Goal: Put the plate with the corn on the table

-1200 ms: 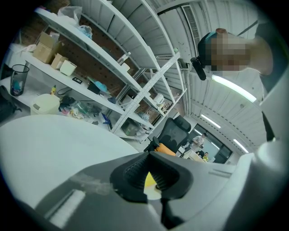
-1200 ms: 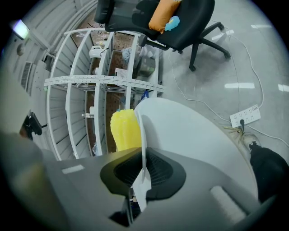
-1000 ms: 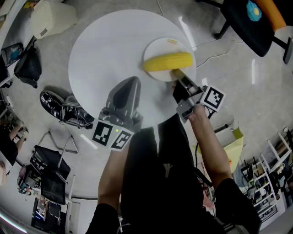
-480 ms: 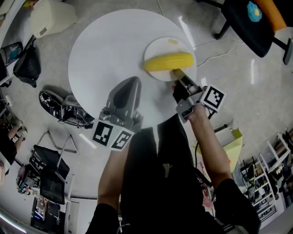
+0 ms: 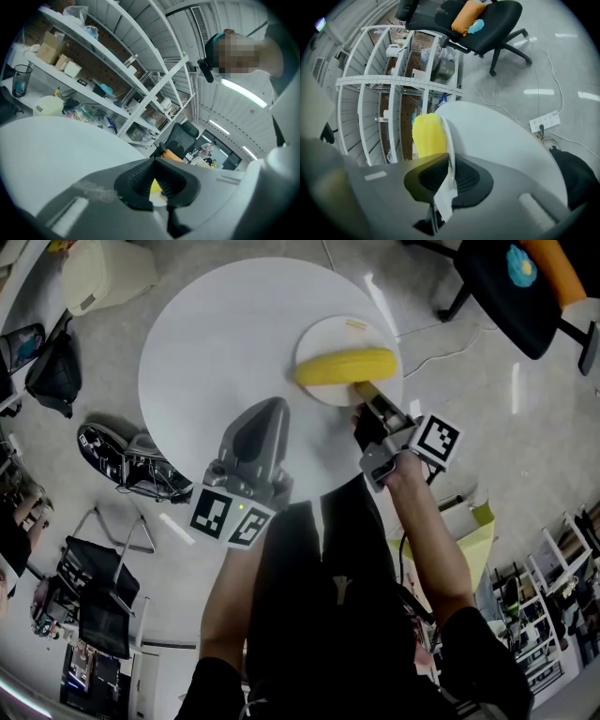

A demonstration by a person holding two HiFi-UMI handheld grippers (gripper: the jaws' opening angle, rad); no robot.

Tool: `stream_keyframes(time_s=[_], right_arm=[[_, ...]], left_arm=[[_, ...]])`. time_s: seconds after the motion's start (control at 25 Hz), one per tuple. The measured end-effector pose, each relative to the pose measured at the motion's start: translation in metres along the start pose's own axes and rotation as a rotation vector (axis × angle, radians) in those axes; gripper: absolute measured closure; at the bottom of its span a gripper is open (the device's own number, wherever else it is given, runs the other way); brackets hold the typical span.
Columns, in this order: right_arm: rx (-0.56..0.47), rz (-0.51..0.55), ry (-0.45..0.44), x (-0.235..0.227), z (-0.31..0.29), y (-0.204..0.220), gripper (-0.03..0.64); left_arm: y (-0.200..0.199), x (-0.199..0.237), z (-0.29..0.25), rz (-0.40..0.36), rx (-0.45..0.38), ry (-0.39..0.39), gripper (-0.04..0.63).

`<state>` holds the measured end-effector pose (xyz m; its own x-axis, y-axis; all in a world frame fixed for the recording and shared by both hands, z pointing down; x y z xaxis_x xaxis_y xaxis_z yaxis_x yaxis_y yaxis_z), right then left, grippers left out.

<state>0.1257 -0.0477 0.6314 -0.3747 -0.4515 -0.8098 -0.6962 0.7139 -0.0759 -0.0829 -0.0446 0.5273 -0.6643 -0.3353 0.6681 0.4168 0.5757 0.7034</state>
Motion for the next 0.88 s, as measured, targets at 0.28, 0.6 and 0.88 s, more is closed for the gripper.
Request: stream_keyframes(time_s=[0.28, 0.6, 0.88], right_arm=[[-0.002, 0.01, 0.017, 0.0016, 0.0004, 0.0, 0.562], [-0.009, -0.007, 0.025, 0.004, 0.0002, 0.0001, 0.541], [-0.023, -0.014, 0.039, 0.0053, 0.0018, -0.0005, 0.514]], left_arm=[[0.0008, 0.0022, 0.0027, 0.006, -0.001, -0.007, 0.592], [-0.0006, 0.004, 0.0024, 0.011, -0.004, -0.006, 0.592], [-0.0011, 0.0058, 0.0003, 0.015, -0.002, -0.003, 0.592]])
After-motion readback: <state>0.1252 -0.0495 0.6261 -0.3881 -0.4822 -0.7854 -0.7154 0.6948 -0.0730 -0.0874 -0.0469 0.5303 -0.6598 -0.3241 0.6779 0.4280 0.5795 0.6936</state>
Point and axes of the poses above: the fingertips, and each gripper's own axes: z backward along the fingers, x to its left, y out of its underside, the point moved 5 cm from there along z, backward along the fingers, and after that the axes turned 4 degrees about y, right-handed, at the moved point
